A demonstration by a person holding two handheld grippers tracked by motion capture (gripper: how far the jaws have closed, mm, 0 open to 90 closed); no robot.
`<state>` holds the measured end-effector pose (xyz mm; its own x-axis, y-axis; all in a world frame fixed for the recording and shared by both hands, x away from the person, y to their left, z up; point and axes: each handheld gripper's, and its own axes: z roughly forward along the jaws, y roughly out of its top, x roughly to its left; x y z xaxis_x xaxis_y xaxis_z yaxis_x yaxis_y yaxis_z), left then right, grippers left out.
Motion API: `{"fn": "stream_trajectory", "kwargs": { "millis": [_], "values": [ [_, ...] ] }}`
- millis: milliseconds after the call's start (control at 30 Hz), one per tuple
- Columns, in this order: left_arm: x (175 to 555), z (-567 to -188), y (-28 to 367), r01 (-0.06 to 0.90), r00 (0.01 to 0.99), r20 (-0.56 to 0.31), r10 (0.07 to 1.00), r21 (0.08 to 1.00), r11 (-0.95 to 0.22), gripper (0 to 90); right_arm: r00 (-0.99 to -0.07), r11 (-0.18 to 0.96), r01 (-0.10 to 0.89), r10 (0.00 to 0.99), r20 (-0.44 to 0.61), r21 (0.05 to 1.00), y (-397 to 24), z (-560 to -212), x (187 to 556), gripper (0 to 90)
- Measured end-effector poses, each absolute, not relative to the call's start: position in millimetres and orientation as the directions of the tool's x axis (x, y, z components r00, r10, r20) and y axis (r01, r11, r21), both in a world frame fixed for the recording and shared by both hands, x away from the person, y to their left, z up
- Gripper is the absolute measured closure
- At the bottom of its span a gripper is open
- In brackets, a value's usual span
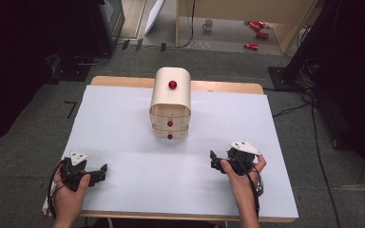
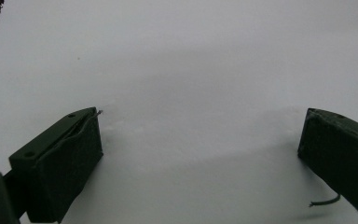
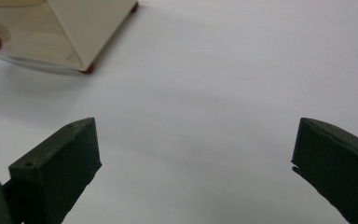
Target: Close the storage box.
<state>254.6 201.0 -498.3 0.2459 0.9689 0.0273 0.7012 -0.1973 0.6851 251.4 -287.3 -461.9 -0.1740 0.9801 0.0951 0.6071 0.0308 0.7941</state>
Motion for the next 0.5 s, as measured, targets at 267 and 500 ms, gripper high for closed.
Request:
{"fn": "stream_trajectory", "kwargs": {
  "millis": [267, 500],
  "values": [
    [255, -498, 201, 0.701, 0.246, 0.027, 0.969, 0.685, -0.197, 0.0, -0.152, 0.018, 0.635, 0.983, 0.102, 0.773, -318, -470, 240, 0.6],
    [255, -498, 201, 0.701, 0.246, 0.028, 0.969, 0.686, -0.197, 0.0, -0.090, -0.012, 0.673, 0.991, 0.097, 0.740, -354, -485, 229, 0.5]
  ]
}}
